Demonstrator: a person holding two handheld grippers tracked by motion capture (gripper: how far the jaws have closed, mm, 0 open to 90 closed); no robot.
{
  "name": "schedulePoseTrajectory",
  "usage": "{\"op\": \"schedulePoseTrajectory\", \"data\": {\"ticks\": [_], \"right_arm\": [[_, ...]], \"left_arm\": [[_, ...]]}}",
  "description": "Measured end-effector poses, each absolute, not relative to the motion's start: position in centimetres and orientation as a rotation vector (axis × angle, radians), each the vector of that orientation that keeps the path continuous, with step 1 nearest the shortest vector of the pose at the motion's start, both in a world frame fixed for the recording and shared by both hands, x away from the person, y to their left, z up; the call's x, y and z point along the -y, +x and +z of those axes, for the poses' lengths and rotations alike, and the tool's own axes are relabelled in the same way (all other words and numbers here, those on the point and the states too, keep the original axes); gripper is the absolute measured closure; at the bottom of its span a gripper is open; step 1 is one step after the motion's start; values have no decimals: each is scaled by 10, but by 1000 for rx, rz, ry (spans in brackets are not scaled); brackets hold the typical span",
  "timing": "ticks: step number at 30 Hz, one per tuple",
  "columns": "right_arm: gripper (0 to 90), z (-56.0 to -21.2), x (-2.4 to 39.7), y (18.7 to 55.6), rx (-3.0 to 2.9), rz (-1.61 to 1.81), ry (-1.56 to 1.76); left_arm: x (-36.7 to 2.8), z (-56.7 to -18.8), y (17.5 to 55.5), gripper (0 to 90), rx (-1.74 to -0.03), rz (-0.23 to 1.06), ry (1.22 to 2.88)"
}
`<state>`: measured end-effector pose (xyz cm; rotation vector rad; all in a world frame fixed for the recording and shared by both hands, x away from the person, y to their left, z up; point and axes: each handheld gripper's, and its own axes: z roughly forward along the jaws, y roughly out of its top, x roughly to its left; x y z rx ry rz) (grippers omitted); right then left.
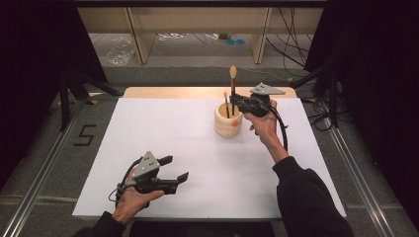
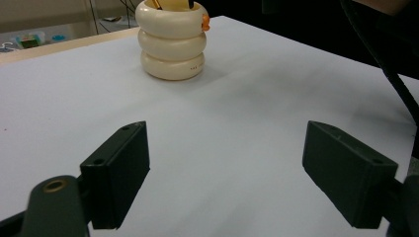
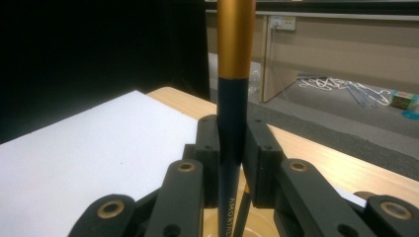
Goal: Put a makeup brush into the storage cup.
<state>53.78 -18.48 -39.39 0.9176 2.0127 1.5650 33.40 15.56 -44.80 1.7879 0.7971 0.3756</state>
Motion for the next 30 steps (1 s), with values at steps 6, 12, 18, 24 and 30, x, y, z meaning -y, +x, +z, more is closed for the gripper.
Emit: {"op": "schedulePoseTrajectory", "data": {"ticks": [6,12,18,24,30], "right_arm": [[786,-398,185,541,-2009,1574,943],[786,-404,185,544,-2002,1562,933],[785,-407,183,544,-2017,1556,946],[785,-411,182,545,-2029,1535,946],[784,-417,182,546,-2044,1530,965]], "left_arm": [[-156,-448,334,181,-800,377,1783],[-155,-448,334,181,-795,375,1783],[-155,-447,333,182,-795,377,1784],[-155,-447,333,182,-796,380,1787],[-154,-448,333,182,-787,378,1791]]}}
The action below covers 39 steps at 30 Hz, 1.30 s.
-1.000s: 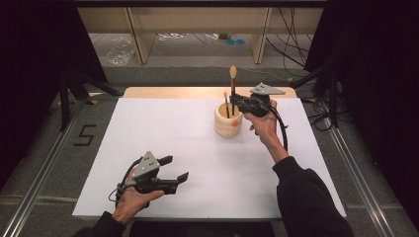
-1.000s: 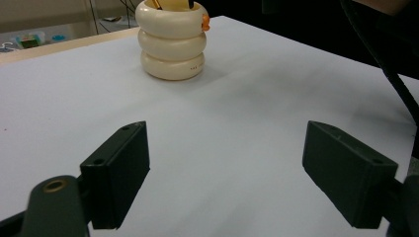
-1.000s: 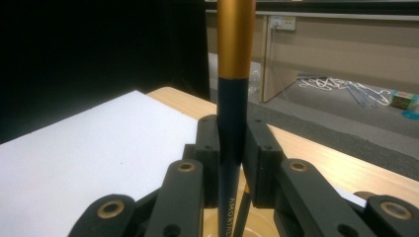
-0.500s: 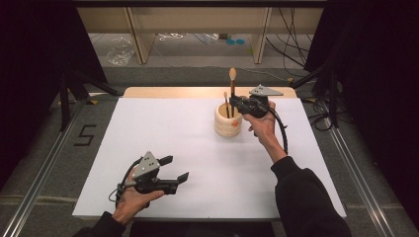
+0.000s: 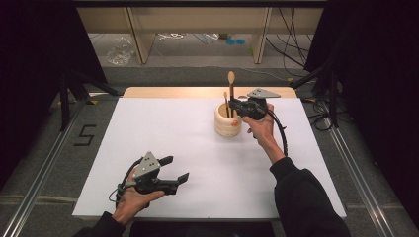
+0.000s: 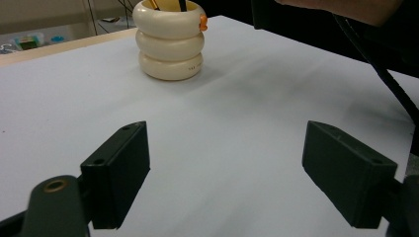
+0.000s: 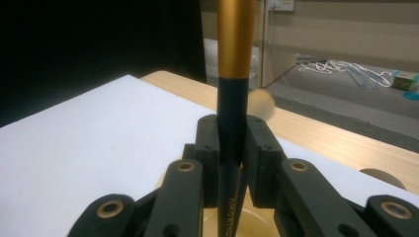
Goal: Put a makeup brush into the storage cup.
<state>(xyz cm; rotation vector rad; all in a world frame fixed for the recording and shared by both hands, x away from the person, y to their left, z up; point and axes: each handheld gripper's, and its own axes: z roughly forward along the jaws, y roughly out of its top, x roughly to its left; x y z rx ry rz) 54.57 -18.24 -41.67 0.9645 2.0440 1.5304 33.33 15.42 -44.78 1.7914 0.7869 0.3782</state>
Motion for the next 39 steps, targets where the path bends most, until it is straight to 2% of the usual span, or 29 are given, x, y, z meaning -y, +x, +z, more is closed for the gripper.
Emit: {"op": "schedulePoseTrajectory", "data": {"ticks": [7,14,27,39], "right_arm": [[777,-421,182,547,-2057,1521,973],[489,-420,181,546,-2027,1480,1044],[286,-407,182,534,-2004,1423,1103],[255,-399,186,510,-2016,1439,1079]], "left_arm": [[-155,-448,333,182,-792,380,1792],[-155,-448,333,182,-790,378,1797],[-157,-447,334,182,-787,381,1788],[-158,-445,334,182,-791,394,1793]]}}
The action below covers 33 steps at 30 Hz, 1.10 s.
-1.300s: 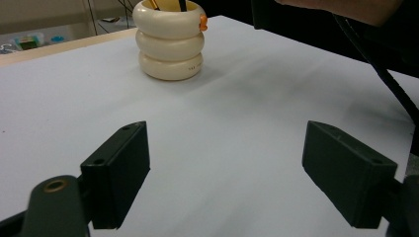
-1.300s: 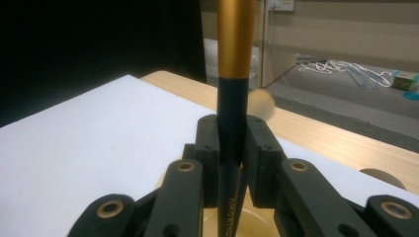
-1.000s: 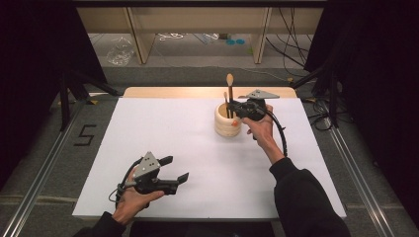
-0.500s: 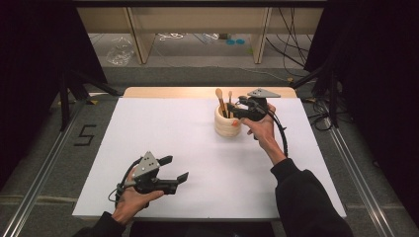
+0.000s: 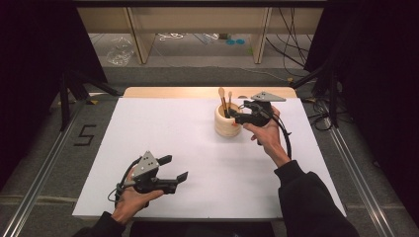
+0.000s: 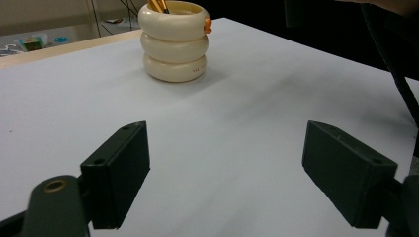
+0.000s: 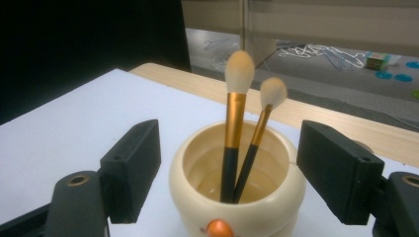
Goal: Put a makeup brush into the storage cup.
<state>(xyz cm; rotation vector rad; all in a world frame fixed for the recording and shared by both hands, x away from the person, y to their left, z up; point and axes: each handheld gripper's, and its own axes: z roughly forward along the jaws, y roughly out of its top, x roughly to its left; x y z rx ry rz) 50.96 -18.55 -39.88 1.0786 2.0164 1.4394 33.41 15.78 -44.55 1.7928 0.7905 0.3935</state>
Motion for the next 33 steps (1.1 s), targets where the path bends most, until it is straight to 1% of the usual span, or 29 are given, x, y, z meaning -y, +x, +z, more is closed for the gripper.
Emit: {"op": "schedulePoseTrajectory", "data": {"ticks": [16,29,31,33], "right_arm": [[243,-401,186,470,-2076,1427,1040],[209,-406,184,442,-2099,1467,1010],[201,-406,185,439,-2107,1476,1009],[193,-407,185,436,-2100,1463,994]], "left_arm": [[-158,-445,334,182,-809,386,1769],[-158,-444,334,179,-813,386,1765],[-158,-444,336,178,-792,391,1774],[-157,-444,335,178,-811,383,1769]]}}
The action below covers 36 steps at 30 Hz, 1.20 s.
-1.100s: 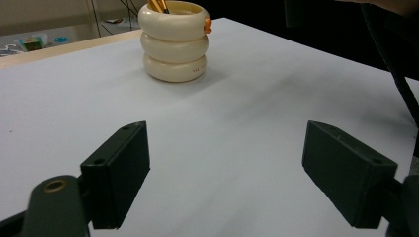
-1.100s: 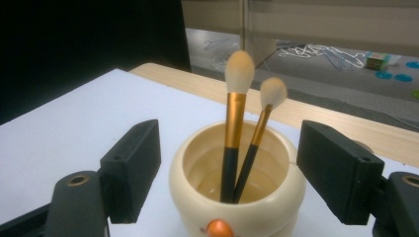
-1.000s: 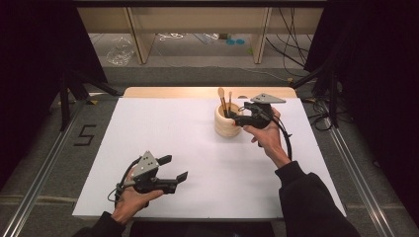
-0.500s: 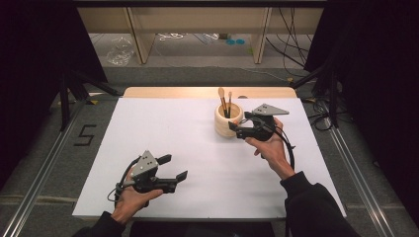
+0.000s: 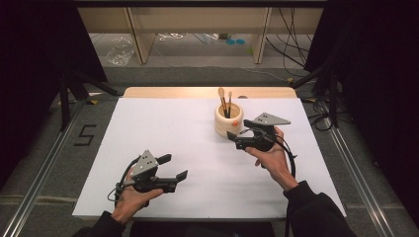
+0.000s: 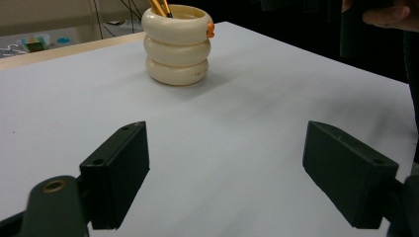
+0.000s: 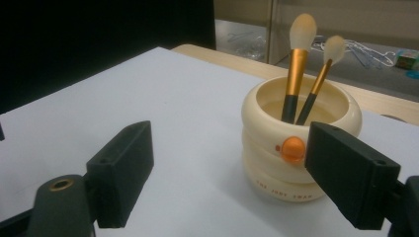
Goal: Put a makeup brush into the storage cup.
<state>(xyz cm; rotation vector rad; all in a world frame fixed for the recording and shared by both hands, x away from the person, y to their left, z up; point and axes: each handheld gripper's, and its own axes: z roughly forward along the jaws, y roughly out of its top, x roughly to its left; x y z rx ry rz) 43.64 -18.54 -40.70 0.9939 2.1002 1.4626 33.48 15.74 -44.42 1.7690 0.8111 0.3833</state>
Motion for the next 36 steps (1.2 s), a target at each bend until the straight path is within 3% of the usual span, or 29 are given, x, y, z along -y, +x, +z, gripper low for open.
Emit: {"op": "schedulePoseTrajectory", "data": {"ticks": [36], "right_arm": [[170,-420,178,389,-2210,1506,917]], "left_arm": [[-156,-444,336,178,-809,380,1759]]}}
